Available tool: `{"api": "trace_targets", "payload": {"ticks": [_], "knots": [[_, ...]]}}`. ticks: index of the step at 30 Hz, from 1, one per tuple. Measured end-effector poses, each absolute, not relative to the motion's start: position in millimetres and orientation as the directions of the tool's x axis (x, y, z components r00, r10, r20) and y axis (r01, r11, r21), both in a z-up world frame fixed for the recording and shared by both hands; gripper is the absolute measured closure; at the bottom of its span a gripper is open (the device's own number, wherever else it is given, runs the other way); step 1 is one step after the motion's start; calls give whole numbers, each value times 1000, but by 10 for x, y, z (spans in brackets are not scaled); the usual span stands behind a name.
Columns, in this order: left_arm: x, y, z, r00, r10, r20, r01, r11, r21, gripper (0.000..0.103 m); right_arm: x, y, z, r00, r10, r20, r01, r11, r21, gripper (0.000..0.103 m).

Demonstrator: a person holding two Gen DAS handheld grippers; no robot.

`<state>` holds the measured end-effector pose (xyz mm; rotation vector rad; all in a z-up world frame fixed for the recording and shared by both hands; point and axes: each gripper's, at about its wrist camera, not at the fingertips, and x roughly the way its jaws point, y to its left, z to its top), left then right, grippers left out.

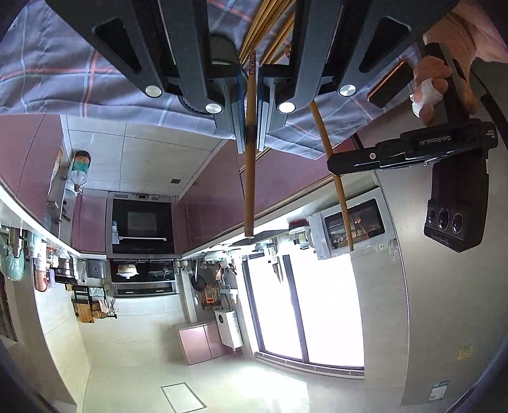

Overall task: Organize utensils
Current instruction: 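Lift the chopsticks with the right gripper over the mesh holder, then open the right gripper to drop the chopsticks into the holder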

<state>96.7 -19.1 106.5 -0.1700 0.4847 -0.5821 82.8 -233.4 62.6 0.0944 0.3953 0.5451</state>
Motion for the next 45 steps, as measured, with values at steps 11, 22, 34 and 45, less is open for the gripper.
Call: {"api": "trace_targets", "payload": {"ticks": [11, 22, 34, 45], "knots": [[1356, -516, 1289, 762, -533, -368, 459, 845, -273, 96, 1129, -2532, 888, 833, 475, -283, -440, 880, 180, 98], [1919, -874, 743, 668, -503, -549, 442, 861, -251, 96, 1537, -2354, 461, 768, 448, -456, -421, 892, 167, 98], [2387, -914, 223, 646, -452, -616, 376, 890, -259, 91, 1879, -2252, 106, 704, 407, -581, -349, 912, 216, 91], [2100, -635, 104, 694, -419, -585, 337, 908, -250, 73, 1785, -2251, 127, 735, 399, -548, -339, 916, 212, 82]]}}
